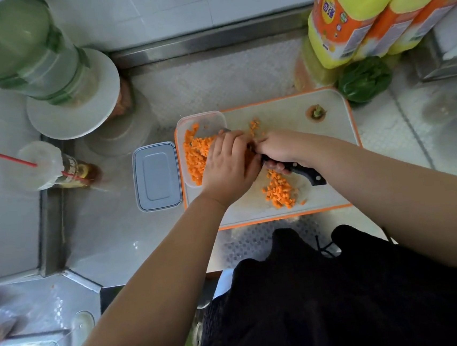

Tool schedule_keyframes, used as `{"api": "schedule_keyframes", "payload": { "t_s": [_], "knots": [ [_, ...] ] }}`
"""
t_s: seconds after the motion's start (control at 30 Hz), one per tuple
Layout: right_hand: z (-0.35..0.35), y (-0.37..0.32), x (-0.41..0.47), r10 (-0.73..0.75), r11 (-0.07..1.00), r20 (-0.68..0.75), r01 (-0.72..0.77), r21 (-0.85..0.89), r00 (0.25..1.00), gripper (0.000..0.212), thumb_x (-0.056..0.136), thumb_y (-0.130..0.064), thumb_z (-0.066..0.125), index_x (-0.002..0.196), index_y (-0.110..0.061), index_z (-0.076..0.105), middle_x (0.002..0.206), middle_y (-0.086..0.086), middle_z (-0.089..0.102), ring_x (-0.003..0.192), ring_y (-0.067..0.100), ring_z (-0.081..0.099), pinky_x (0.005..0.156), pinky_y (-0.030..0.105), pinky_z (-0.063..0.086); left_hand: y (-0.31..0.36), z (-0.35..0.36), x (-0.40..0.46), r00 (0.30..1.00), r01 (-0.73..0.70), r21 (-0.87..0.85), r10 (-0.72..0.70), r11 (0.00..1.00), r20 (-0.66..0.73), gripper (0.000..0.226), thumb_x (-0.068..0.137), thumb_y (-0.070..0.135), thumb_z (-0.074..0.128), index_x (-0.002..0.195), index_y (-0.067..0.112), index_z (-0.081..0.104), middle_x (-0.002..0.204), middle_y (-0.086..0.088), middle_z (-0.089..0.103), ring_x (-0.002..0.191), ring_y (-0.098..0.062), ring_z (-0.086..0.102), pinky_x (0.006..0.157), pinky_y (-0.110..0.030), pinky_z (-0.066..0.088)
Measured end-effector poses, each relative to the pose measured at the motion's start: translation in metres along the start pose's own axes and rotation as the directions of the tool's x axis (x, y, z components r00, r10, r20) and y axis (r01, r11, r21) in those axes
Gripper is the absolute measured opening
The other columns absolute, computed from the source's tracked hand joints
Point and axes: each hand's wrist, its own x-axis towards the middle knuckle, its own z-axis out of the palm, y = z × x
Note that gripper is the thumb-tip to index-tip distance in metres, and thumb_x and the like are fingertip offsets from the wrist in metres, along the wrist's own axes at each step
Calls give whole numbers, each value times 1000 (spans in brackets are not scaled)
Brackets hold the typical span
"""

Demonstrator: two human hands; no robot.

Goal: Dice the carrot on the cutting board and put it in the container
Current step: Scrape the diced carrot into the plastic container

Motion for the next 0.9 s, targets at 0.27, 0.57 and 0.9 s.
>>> {"api": "schedule_keyframes", "payload": {
  "t_s": [0.27, 0.57, 0.9],
  "knots": [
    [-1, -10, -6, 9, 998, -22, -10, -54, 1000, 28, 101, -24, 35, 104, -4, 54, 59, 7, 42, 40, 15, 32, 40, 21, 29, -11, 2, 5, 993, 105, -40, -102, 994, 65, 28, 97, 22, 42, 100, 5, 64, 103, -14, 59, 88, -34, 52, 81, -42, 43],
    [-8, -5, -21, 13, 996, -54, -17, -85, 998, 31, 103, -27, 33, 108, -3, 52, 59, 7, 44, 42, 16, 33, 43, 22, 29, -35, 4, 6, 924, 373, 129, -380, 919, 34, 32, 96, 29, 38, 92, 4, 58, 98, -17, 59, 94, -39, 55, 90, -45, 39],
    [-32, 18, -47, -35, 996, -183, 19, -90, 982, 27, 102, -30, 35, 107, -11, 54, 63, 7, 44, 43, 15, 35, 43, 24, 31, -52, -13, -20, 915, 395, 127, -378, 910, -139, 20, 94, 21, 56, 99, 15, 74, 100, -1, 71, 99, -32, 57, 95, -42, 39]
  ]
}}
